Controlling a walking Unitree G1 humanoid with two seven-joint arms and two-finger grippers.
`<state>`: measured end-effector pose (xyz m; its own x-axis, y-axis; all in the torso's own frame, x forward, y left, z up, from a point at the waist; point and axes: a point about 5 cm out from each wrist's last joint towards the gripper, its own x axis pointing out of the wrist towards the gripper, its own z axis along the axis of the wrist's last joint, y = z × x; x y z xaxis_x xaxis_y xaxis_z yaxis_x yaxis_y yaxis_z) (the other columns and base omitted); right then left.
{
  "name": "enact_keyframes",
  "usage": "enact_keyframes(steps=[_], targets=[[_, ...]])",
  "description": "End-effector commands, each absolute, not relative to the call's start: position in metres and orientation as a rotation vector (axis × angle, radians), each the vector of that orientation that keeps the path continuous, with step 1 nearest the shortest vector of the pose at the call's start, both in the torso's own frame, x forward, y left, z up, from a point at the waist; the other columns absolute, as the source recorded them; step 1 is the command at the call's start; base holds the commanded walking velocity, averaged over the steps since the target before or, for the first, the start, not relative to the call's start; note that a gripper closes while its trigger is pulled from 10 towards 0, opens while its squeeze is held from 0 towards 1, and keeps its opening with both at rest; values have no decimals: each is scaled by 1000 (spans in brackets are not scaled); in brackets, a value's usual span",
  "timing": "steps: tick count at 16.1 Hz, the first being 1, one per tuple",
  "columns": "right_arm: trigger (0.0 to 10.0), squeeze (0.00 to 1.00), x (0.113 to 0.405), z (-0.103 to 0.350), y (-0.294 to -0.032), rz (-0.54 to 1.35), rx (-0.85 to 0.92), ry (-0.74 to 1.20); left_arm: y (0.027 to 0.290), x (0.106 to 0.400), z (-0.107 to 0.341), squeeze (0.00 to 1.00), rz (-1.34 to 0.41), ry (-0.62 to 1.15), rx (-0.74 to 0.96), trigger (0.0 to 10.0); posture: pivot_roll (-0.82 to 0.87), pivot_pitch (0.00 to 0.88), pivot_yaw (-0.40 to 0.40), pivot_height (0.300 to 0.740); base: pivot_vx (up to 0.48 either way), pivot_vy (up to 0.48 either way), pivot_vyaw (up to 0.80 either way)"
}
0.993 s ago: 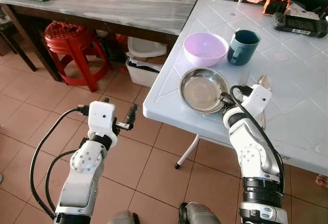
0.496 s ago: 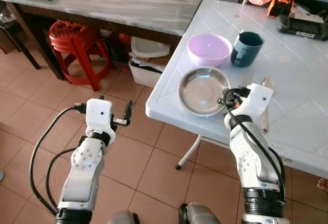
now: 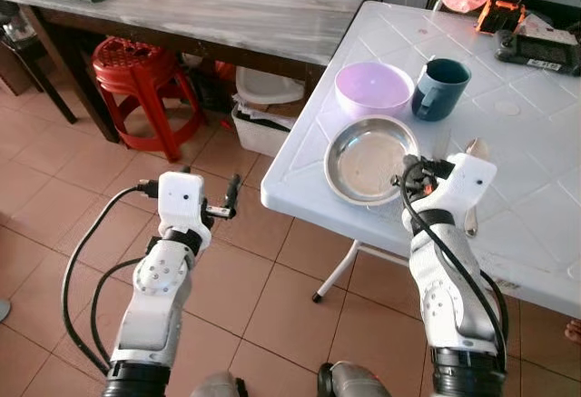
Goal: Setting the table
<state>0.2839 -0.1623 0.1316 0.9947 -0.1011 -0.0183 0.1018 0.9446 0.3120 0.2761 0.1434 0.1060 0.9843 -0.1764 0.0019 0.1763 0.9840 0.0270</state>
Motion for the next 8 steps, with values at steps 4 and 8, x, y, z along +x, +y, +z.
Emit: enact_keyframes(steps=[4, 8], targets=[[10000, 0, 283, 139, -156, -59, 287, -34, 144, 279, 106, 0, -188, -16, 27, 10000, -66, 6, 28, 740, 331, 276, -553], [10000, 0, 283, 141, -155, -56, 282, -43, 143, 279, 106, 0, -192, -21, 26, 10000, -65, 5, 28, 740, 328, 274, -800]])
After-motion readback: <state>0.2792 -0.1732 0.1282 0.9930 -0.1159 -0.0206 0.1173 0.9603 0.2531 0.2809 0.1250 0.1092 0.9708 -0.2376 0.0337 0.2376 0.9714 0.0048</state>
